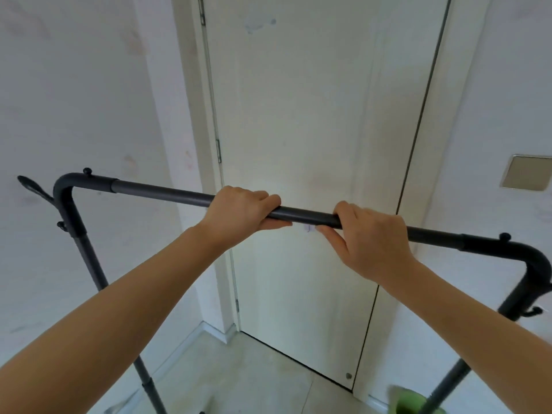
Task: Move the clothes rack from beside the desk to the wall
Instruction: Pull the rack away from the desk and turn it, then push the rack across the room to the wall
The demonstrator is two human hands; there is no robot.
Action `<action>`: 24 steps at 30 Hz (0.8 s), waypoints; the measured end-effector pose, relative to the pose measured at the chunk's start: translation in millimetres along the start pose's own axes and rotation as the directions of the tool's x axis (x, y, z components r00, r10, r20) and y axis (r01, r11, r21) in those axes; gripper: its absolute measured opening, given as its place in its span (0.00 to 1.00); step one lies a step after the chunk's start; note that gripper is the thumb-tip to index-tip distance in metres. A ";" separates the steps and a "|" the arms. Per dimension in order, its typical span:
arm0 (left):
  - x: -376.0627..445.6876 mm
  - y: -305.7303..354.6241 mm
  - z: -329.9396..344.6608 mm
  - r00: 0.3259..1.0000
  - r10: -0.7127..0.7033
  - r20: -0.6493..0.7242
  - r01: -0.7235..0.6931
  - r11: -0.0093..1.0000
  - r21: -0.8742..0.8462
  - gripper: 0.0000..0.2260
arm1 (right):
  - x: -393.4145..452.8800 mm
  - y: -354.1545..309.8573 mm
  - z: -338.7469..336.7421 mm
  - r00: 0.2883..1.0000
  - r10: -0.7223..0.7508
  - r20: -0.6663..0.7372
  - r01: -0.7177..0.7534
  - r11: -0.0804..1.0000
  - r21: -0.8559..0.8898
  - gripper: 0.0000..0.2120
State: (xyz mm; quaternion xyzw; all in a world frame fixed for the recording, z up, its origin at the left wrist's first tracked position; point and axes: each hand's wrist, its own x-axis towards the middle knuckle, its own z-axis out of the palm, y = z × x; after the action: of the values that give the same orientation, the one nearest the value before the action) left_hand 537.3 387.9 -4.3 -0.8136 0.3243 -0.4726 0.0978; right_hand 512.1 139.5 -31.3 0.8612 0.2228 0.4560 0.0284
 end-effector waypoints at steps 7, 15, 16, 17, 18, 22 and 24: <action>-28.5 -44.7 1.5 0.986 -0.134 0.104 0.120 0.984 0.130 0.21 | 54.0 -26.0 60.3 0.994 -0.093 -0.059 0.099 0.989 0.110 0.22; -91.5 -112.4 -15.2 0.952 -0.264 0.157 0.208 0.930 0.305 0.22 | 119.3 -102.2 113.5 0.968 -0.206 -0.144 0.239 0.933 0.270 0.23; -102.7 -123.7 -18.2 0.947 -0.280 0.157 0.218 0.920 0.326 0.22 | 128.5 -116.6 119.5 0.962 -0.219 -0.163 0.259 0.922 0.287 0.23; -110.7 -131.8 -21.7 0.941 -0.295 0.165 0.228 0.913 0.338 0.21 | 135.6 -128.1 123.9 0.957 -0.227 -0.180 0.274 0.913 0.303 0.23; -120.6 -141.3 -25.0 0.937 -0.308 0.167 0.236 0.907 0.349 0.21 | 143.3 -141.7 128.3 0.952 -0.235 -0.193 0.288 0.903 0.320 0.23; -160.9 -181.6 -40.0 0.920 -0.353 0.171 0.265 0.881 0.393 0.21 | 174.3 -198.0 145.8 0.938 -0.264 -0.225 0.332 0.871 0.363 0.22; -180.1 -200.5 -49.2 0.912 -0.374 0.169 0.276 0.864 0.422 0.21 | 189.8 -224.6 150.3 0.929 -0.284 -0.236 0.358 0.850 0.385 0.22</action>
State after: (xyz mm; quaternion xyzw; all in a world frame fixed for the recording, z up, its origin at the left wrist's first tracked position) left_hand 521.9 661.3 -11.7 -0.8729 0.0665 -0.4331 0.2147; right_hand 643.7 442.4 -28.8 0.7548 0.4588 0.4577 -0.1014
